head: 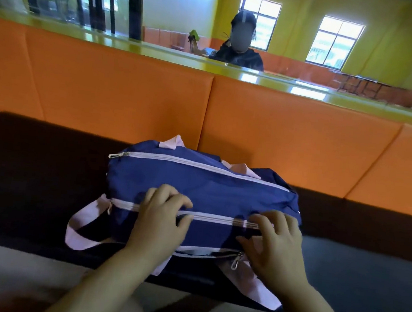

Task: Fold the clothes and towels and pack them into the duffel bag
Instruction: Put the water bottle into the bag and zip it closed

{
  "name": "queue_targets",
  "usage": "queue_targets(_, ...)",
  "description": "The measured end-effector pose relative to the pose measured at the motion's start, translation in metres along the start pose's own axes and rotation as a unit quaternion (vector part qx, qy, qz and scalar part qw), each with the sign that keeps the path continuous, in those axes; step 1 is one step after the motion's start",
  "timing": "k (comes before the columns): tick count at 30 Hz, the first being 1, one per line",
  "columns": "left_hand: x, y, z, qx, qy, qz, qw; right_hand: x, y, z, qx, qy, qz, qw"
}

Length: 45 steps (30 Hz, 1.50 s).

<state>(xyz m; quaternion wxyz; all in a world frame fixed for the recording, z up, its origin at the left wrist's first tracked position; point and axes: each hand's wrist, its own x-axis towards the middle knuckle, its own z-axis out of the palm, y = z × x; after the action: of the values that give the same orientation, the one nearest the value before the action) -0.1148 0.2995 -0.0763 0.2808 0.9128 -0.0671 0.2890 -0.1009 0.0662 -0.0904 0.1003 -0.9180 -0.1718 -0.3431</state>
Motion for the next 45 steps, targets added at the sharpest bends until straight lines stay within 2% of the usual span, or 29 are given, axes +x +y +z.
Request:
queue_targets(3, -0.020, 0.023, 0.021, 0.021, -0.062, 0.068, 0.996, -0.023, 0.011, 0.003, -0.048, -0.020, 0.003, 0.999)
queue_targets(6, -0.033, 0.040, 0.046, 0.081, -0.117, 0.121, 0.982, -0.031, 0.019, 0.000, -0.029, -0.042, 0.012, 0.999)
queue_targets(11, -0.040, 0.066, 0.070, 0.211, -0.171, 0.107, 0.957, -0.029, 0.027, -0.004, 0.059, -0.071, -0.010, 0.996)
queue_targets(17, -0.032, 0.080, 0.087, 0.255, -0.144, 0.082, 0.953, -0.028, 0.045, -0.006, 0.088, -0.092, -0.058, 0.990)
queue_targets(23, -0.033, 0.069, 0.084, 0.177, -0.131, 0.084, 0.972, -0.033, 0.037, -0.002, 0.030, -0.034, -0.069, 0.997)
queue_targets(27, -0.037, 0.072, 0.070, 0.110, -0.135, 0.066, 0.982, -0.032, 0.014, 0.009, 0.006, -0.041, -0.077, 0.996)
queue_targets(30, -0.040, 0.066, 0.063, 0.126, -0.136, 0.069, 0.980, -0.032, 0.013, 0.021, -0.033, -0.058, -0.070, 0.995)
queue_targets(35, -0.045, 0.034, 0.042, 0.142, -0.122, 0.029, 0.982, -0.030, 0.016, 0.025, -0.059, -0.010, -0.088, 0.994)
queue_targets(40, -0.053, -0.004, 0.018, 0.127, -0.068, -0.001, 0.990, -0.031, 0.018, 0.023, -0.071, 0.010, -0.089, 0.993)
queue_targets(45, -0.050, -0.038, 0.001, 0.096, -0.004, 0.022, 0.995, -0.024, 0.010, 0.013, -0.057, 0.020, -0.067, 0.996)
